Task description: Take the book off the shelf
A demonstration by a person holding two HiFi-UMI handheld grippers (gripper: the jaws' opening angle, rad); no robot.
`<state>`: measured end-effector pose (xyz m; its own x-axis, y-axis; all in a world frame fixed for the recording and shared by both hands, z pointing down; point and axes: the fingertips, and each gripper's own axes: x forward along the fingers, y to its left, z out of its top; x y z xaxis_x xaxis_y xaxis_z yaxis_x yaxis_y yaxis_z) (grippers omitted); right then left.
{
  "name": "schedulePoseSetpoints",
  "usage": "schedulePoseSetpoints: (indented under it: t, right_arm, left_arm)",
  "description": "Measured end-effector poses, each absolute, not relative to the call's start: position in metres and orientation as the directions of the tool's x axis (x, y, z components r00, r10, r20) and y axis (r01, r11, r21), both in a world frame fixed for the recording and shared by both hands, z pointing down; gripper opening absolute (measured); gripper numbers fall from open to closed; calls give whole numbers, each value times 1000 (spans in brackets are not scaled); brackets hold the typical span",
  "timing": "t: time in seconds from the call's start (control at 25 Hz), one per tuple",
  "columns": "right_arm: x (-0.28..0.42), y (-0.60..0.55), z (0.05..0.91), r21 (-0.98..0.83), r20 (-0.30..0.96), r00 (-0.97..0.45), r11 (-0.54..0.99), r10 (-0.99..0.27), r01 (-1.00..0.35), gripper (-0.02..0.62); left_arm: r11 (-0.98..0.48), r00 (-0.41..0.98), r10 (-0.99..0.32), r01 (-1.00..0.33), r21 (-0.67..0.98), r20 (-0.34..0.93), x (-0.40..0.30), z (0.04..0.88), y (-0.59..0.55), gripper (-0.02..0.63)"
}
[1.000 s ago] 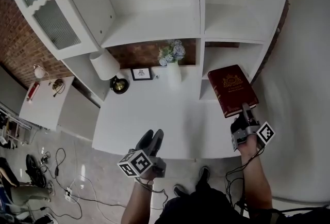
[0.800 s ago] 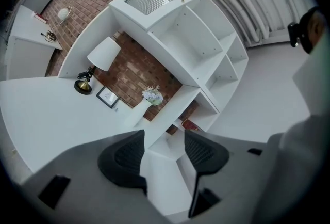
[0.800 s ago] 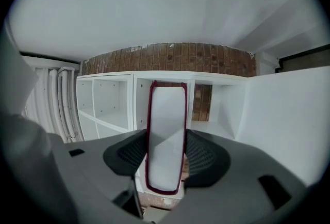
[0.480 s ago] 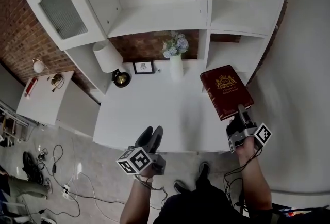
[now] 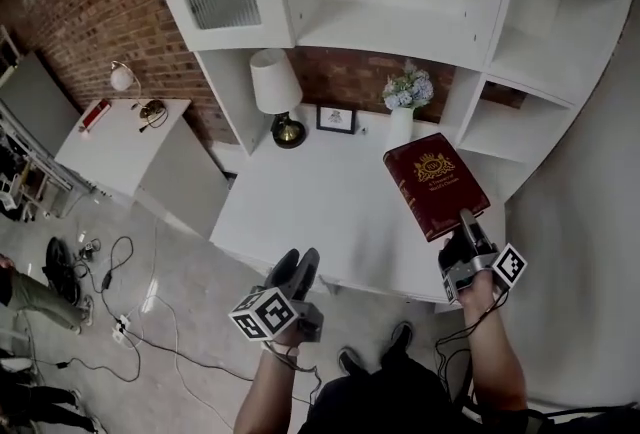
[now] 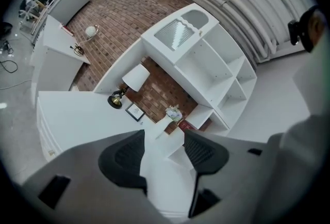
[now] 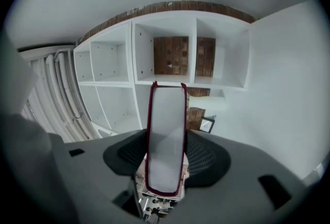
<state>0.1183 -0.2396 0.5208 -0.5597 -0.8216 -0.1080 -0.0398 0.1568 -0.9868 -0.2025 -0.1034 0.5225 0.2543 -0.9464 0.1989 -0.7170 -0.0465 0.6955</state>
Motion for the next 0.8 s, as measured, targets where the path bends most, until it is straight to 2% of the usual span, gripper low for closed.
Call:
schedulePoseSetpoints:
  t: [0.28, 0.8]
  right_arm:
    - [39, -234, 514, -986, -102, -660, 163, -744, -30, 221]
    - [-57, -271, 579, -996, -23, -799, 81, -601, -32, 221]
  left_arm:
    - [14, 170, -967, -712, 702, 192, -247, 518, -68, 238]
    - [179, 17, -964, -697, 694, 266, -282, 550, -60, 236]
